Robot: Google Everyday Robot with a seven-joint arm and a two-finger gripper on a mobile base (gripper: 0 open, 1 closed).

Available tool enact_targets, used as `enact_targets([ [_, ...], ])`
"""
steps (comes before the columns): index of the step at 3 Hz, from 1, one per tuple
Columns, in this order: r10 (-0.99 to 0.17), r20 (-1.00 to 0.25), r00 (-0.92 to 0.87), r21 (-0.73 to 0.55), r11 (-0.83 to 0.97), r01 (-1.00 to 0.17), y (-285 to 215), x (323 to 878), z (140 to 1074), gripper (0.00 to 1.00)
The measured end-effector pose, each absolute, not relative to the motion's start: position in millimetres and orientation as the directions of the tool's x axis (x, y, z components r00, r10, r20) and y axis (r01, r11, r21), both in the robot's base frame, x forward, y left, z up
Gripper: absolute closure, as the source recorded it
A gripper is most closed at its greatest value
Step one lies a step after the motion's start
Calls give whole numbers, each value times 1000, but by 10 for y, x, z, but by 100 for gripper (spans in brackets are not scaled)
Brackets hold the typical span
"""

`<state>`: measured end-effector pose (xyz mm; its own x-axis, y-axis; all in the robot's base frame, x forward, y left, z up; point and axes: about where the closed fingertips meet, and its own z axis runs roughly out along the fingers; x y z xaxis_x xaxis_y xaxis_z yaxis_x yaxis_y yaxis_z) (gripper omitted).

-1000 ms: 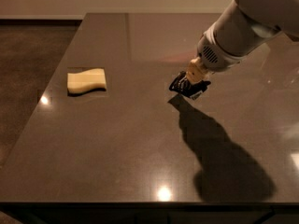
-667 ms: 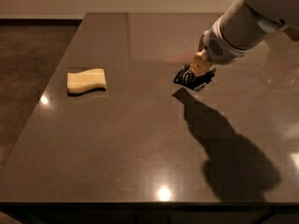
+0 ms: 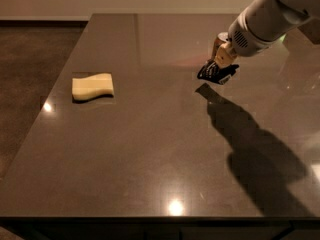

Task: Move rxbar chocolate near orange can

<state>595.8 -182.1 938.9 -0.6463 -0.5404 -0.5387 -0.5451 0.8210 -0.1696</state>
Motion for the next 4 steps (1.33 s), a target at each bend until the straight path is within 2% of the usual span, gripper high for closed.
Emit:
enact_targets([
  [1, -537, -502, -678, -177, 831, -527, -2087, 6073, 9329, 64],
  [3, -538, -498, -680, -178, 831, -527, -2102, 6077, 9325, 17],
  [4, -540, -498, -679, -179, 830, -528, -2094, 6073, 9326, 0],
])
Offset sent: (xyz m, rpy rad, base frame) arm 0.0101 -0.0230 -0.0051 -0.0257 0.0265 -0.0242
